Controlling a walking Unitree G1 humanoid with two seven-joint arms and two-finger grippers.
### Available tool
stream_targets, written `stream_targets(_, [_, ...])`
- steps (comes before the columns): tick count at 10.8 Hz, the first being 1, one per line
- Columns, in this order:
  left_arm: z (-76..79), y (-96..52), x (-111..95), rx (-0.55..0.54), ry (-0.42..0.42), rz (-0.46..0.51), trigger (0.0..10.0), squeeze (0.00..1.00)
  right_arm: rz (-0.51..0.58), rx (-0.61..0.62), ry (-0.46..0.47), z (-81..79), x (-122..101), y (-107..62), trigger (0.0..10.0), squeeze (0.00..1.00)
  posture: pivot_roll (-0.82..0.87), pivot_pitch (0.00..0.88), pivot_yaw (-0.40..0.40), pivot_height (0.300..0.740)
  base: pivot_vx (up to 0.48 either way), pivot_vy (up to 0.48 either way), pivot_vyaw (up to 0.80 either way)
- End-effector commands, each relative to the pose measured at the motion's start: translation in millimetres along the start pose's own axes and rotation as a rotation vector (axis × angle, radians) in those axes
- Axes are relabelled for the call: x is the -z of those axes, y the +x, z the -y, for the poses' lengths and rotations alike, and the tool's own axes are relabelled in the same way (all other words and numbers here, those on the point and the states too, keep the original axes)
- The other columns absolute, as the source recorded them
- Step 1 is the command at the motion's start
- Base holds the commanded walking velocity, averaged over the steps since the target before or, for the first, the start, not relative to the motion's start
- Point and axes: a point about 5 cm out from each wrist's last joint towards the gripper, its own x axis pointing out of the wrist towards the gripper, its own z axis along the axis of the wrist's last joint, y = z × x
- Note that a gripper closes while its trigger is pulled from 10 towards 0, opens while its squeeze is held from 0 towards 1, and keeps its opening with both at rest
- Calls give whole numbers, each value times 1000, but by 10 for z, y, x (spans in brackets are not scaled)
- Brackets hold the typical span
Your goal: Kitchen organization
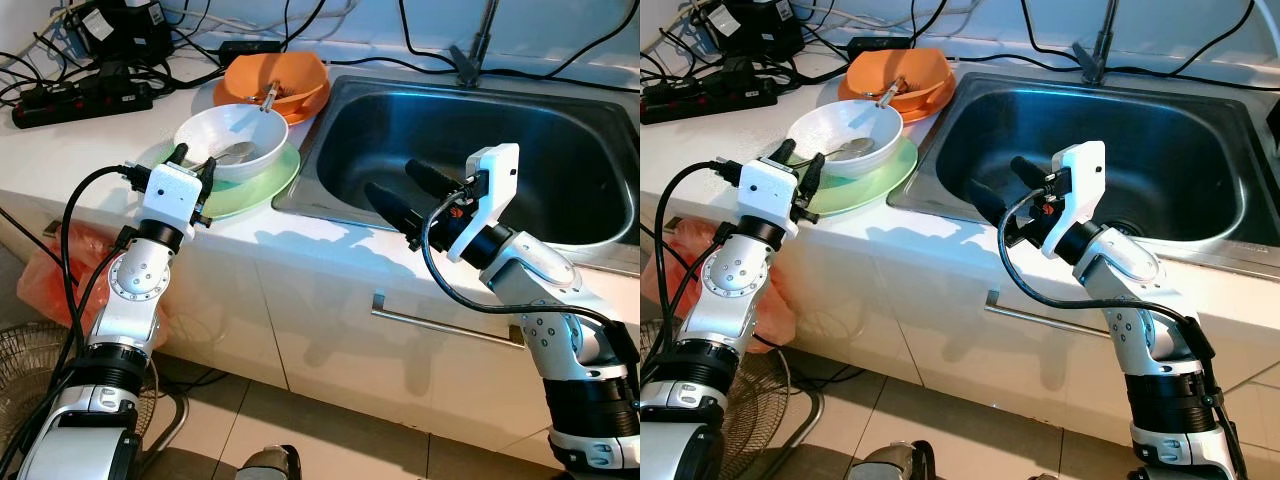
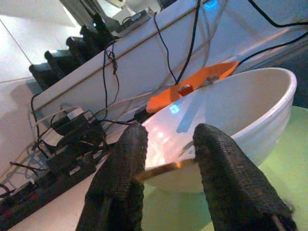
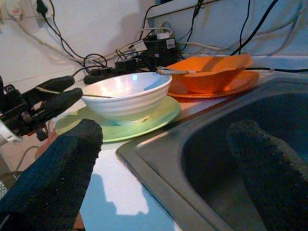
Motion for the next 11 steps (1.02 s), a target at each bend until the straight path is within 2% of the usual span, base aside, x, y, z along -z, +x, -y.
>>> stream_targets(1, [-50,37,-28,-13,15,13,0,0,12,1,-19,-4,-56,-1,10000,0,38,69,66,740,0,0,0])
stream_targets(8, [-92,58,-52,-36,12,37,0,0,12,3,-17,-10,-57,8,10000,0,37,70,65,740,0,0,0])
stream_targets(10, [-131,105,-130,-84,-59,72,0,0,14,6,-18,-1,-62,8,10000,0,36,70,63,740,0,0,0])
stream_targets(11, [-119,153,-206,-95,-129,101,0,0,14,6,-18,2,-61,9,10000,0,38,67,61,740,0,0,0])
